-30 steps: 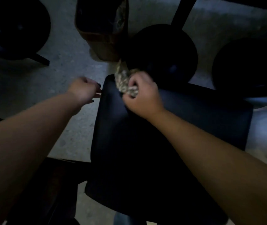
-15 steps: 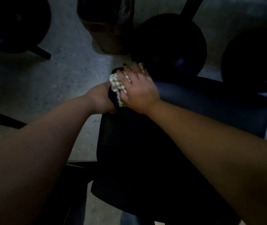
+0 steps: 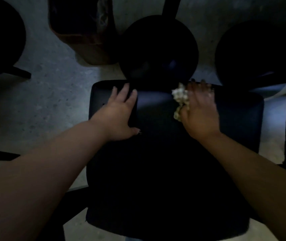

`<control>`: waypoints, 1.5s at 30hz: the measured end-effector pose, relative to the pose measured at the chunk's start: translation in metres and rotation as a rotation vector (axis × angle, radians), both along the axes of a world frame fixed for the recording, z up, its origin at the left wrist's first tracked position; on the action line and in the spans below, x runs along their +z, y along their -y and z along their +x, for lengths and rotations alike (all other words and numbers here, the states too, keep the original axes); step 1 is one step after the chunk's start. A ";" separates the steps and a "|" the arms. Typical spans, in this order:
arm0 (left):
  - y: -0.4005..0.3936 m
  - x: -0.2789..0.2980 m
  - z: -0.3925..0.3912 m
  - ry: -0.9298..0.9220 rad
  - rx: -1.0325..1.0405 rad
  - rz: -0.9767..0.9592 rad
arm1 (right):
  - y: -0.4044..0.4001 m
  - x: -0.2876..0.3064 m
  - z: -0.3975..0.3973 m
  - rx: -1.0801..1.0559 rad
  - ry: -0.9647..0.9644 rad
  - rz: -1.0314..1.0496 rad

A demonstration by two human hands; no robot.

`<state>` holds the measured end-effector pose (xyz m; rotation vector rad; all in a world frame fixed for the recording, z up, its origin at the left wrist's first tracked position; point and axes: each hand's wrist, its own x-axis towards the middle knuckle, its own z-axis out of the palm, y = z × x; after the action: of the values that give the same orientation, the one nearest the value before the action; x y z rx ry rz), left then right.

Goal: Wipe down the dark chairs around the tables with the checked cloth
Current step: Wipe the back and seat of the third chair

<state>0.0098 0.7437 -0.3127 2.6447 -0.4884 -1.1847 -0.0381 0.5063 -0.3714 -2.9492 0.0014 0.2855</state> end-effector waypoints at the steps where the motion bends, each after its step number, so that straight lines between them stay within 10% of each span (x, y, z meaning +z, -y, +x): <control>1: 0.009 0.000 -0.001 -0.001 -0.056 0.016 | 0.004 -0.001 -0.003 -0.039 -0.013 -0.007; 13: 0.044 -0.018 -0.018 0.088 -0.147 0.204 | -0.029 -0.002 0.036 0.074 -0.034 0.041; 27: 0.048 -0.022 -0.019 0.157 -0.080 0.188 | 0.112 -0.023 -0.026 -0.941 0.177 0.084; 36: 0.044 -0.024 -0.023 0.197 -0.043 0.176 | 0.129 -0.018 0.012 -0.920 -0.079 0.008; 45: 0.045 -0.020 -0.023 0.153 -0.043 0.209 | 0.068 -0.007 -0.057 -0.514 0.144 0.122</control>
<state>-0.0137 0.6992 -0.3329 2.9334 -0.4721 -1.1049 -0.0950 0.4387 -0.3780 -2.7160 0.6816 -0.0026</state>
